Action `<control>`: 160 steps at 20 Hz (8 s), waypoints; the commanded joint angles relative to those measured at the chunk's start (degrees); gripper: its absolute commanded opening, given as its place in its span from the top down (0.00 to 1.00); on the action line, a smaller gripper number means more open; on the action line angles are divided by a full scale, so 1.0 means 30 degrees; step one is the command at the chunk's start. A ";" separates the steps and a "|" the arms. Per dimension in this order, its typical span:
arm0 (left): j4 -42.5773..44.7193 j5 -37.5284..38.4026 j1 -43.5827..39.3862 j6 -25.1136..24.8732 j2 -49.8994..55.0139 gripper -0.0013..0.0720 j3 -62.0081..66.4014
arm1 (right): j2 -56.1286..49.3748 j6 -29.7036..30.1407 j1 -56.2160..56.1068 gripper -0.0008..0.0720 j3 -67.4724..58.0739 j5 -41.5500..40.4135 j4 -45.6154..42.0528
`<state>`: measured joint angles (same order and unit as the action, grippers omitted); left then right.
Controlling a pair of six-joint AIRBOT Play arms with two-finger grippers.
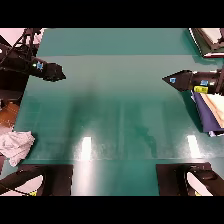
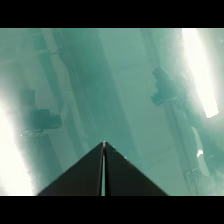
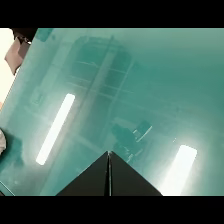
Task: Fold the shirts.
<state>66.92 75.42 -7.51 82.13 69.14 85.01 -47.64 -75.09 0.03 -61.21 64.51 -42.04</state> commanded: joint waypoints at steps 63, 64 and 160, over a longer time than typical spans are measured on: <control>-0.2754 0.0874 -0.0007 -0.1807 -0.4911 0.96 0.4736 | 0.0029 0.0313 0.0007 0.97 -0.0860 -0.1129 0.0160; -0.3424 0.0933 -0.0007 -0.2076 -0.4320 0.96 0.4736 | 0.0022 0.0313 0.0000 0.97 -0.1311 -0.1209 0.0160; 0.3009 0.4466 -0.4153 -0.0787 -0.3730 0.95 0.7577 | 0.5282 -0.3147 0.2047 0.98 -0.3774 0.1851 -0.7978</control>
<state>78.28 84.58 -19.99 79.59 58.00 97.03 -33.50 -84.55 4.69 -64.77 70.15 -65.91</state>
